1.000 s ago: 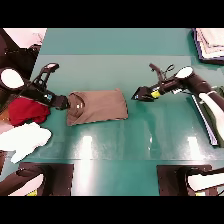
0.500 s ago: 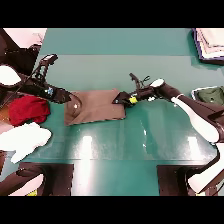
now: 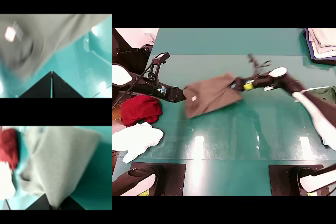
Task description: Fold the shirts.
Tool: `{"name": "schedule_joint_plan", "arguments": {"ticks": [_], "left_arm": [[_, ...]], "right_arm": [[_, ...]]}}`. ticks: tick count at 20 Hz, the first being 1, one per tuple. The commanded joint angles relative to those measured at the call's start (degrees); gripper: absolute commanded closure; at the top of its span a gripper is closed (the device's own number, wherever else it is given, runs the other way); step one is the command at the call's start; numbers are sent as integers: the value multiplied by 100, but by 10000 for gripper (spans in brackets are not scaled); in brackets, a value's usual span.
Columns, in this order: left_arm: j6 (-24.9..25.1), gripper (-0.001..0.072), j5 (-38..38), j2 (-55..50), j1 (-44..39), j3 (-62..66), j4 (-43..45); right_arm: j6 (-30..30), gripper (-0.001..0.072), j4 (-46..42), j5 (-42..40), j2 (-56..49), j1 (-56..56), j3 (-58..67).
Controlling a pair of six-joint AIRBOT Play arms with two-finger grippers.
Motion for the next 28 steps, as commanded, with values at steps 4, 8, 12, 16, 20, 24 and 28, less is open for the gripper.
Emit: {"name": "schedule_joint_plan", "arguments": {"ticks": [4, 8, 12, 16, 20, 24, 28], "left_arm": [[4, 684, 494, 2, -4, 4, -1036], [-4, 685, 634, 0, -4, 4, -1287], [-74, 685, 658, 0, -4, 4, -1290], [-96, 685, 723, -2, -4, 4, -1287], [-90, 685, 761, 0, -4, 4, -1285], [-42, 685, 754, 0, -4, 4, -1246], [118, 684, 730, 0, -4, 4, -1233]], "right_arm": [[374, 694, -966, 662, 1816, -2721, -713], [424, 695, -1329, 640, 2345, -4391, -710], [422, 694, -1320, 496, 2385, -5536, -595], [424, 695, -1320, 273, 2288, -5969, 76], [433, 695, -1281, 990, 2033, -6000, 1143], [691, 695, -1668, 1478, 2365, -6072, 1392], [946, 695, -3062, 1602, 3112, -6072, 682]]}}
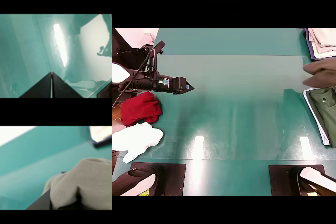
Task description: Fold the shirts.
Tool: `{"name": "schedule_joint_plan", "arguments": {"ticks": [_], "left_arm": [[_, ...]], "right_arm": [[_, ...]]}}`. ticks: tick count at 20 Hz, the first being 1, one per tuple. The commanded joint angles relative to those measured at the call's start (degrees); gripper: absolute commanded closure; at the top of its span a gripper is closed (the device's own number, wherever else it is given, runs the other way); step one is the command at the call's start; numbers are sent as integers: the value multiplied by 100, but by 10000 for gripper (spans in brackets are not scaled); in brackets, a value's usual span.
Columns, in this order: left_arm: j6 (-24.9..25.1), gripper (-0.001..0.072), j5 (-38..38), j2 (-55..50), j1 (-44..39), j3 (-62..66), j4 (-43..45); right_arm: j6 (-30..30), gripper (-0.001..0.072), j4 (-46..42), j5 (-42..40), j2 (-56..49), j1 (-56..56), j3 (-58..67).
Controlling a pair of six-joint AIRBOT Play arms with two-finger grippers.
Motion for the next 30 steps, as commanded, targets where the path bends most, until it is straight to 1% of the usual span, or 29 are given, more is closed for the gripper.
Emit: {"name": "schedule_joint_plan", "arguments": {"ticks": [1, 3, 6, 7, 9, 10, 11, 12, 13, 15, 17, 21, 22, 23, 24, 25, 26, 28, 30], "left_arm": [[164, 685, -66, -2, -4, 4, 15], [256, 685, -131, 0, -4, 4, 17], [352, 684, -256, 0, -4, 4, 26], [448, 684, -289, 0, -4, 4, 26], [450, 684, -332, 0, -4, 4, 31], [457, 684, -339, 0, -4, 4, 39], [527, 684, -348, 0, -4, 4, 44], [595, 684, -367, 0, -4, 4, 44], [595, 684, -376, 0, -4, 4, 50], [597, 684, -387, 0, -4, 4, 48], [595, 684, -372, 0, -4, 4, 48], [592, 684, -299, 0, -2, 4, 48], [592, 684, -374, 0, -2, 7, 46], [590, 683, -463, 0, -2, 7, 44], [590, 684, -468, 0, -2, 7, 44], [592, 684, -452, 0, -2, 4, 44], [592, 684, -435, 0, -2, 7, 44], [590, 684, -398, 0, -2, 7, 42], [592, 684, -345, 0, -2, 7, 42]], "right_arm": [[280, 695, -1344, 236, 577, -20, -564], [299, 694, -2258, 328, 914, -17, -1080], [501, 692, -3191, 369, 1331, -103, -1757], [566, 692, -3383, 376, 1464, -221, -1965], [817, 688, -3641, 505, 1694, -640, -2350], [863, 665, -3729, 581, 1777, -879, -2503], [861, 431, -3729, 614, 1838, -1097, -2660], [868, 136, -3729, 621, 1864, -1305, -2798], [887, 28, -3729, 680, 1862, -1460, -2868], [1071, 30, -3661, 732, 1862, -1547, -2820], [1075, 43, -3412, 765, 1862, -1287, -2621], [1075, 50, -2057, 638, 1862, -39, -2409], [1073, 152, -1880, 514, 1860, 402, -2420], [1075, 340, -1862, 352, 1860, 870, -2420], [1067, 506, -1871, 186, 1860, 1296, -2420], [1058, 644, -1878, 11, 1860, 1685, -2420], [1056, 690, -1878, -160, 1860, 2065, -2420], [1056, 690, -1878, -356, 1860, 2647, -2420], [1056, 690, -1880, -372, 1860, 3003, -2420]]}}
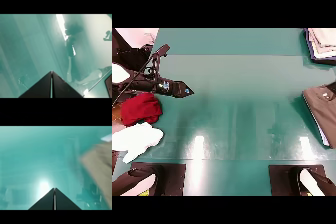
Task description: Fold the shirts.
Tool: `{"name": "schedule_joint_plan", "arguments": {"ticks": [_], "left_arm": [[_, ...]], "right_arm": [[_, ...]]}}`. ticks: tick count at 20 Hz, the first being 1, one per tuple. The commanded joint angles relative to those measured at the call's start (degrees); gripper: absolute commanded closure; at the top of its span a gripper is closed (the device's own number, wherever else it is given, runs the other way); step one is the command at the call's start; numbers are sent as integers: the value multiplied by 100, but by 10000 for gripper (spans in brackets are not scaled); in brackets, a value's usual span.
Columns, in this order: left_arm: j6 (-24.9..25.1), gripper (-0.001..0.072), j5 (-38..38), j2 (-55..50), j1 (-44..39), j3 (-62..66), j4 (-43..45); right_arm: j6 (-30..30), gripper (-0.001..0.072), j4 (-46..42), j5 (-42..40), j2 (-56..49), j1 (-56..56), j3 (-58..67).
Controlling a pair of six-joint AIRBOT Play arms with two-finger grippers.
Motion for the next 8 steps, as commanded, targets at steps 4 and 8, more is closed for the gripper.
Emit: {"name": "schedule_joint_plan", "arguments": {"ticks": [4, 8], "left_arm": [[0, 684, 79, 0, -2, 7, -2], [0, 683, 79, 0, -2, 7, -2]], "right_arm": [[-7, 690, 79, -166, 7, 835, 7], [-4, 690, 83, -46, 7, 835, 7]]}}
